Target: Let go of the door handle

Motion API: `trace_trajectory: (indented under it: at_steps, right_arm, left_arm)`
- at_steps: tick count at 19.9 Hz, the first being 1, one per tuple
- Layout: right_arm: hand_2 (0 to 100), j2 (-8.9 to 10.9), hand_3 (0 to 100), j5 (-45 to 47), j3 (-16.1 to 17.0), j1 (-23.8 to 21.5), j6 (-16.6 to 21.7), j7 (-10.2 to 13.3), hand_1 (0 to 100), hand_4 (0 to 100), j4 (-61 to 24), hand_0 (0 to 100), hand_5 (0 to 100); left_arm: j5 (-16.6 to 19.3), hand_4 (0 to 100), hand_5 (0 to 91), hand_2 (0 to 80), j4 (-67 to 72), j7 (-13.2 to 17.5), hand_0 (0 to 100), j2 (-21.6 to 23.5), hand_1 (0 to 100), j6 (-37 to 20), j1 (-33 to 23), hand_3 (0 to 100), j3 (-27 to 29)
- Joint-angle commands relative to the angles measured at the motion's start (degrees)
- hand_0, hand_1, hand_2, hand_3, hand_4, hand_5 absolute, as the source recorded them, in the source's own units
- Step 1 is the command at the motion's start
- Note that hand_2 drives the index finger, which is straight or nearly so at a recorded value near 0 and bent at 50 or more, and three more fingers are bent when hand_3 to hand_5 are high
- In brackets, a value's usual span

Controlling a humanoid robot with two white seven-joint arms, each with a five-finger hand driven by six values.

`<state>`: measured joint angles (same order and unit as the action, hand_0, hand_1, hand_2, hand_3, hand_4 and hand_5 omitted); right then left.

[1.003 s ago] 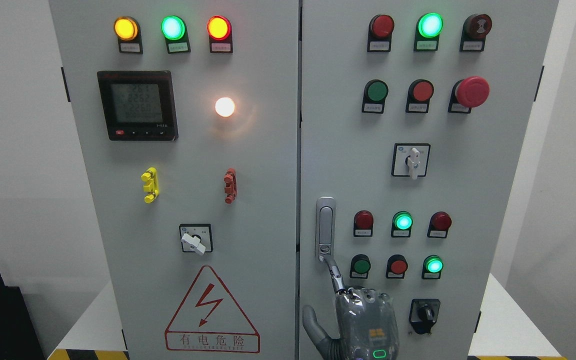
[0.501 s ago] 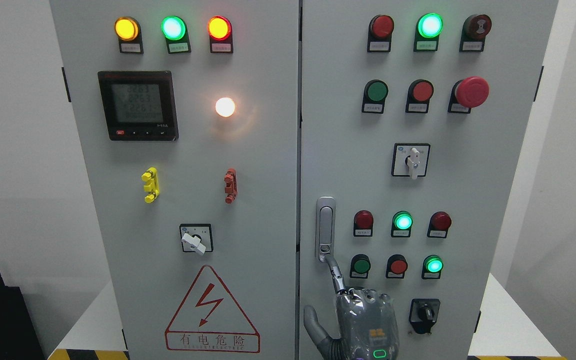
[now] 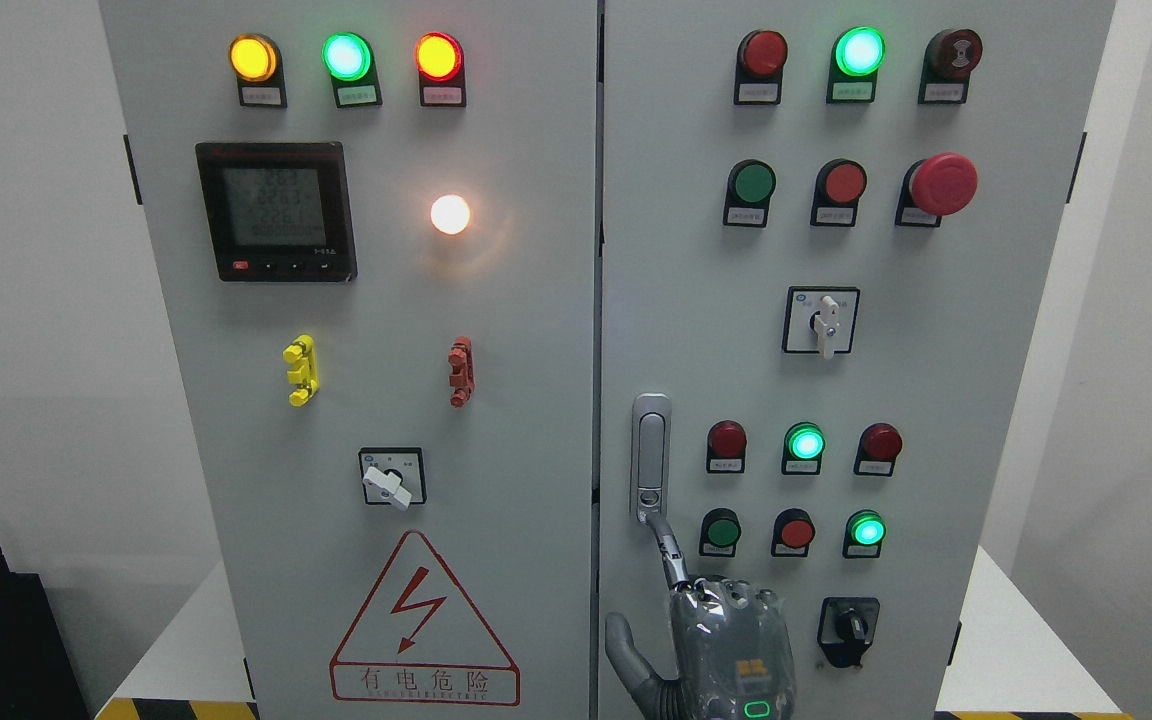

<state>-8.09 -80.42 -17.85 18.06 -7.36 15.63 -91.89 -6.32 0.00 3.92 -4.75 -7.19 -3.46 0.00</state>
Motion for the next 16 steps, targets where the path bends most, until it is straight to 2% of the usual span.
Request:
trace_trajectory:
  at_steps: [1, 5, 16]
  right_arm:
    - [17, 0.01, 100, 0.0, -0.3, 0.0, 0.0, 0.0, 38, 100, 0.4, 39, 100]
    - [17, 0.01, 100, 0.0, -0.3, 0.0, -0.1, -1.5, 38, 100, 0.5, 39, 100]
    - [17, 0.01, 100, 0.0, -0.2, 0.5, -0.1, -1.2, 37, 100, 0.7, 38, 100]
  left_arm:
    - [0.0, 0, 0.0, 0.0, -0.9, 0.0, 12, 0.0, 39, 0.0, 0.0, 0, -0.7]
    - [0.0, 0, 0.0, 0.0, -0.9, 0.0, 12, 0.0, 39, 0.0, -0.1, 0, -0.7]
    - [0.0, 0, 0.0, 0.0, -0.9, 0.0, 12, 0.0, 39, 0.0, -0.1, 0, -0.7]
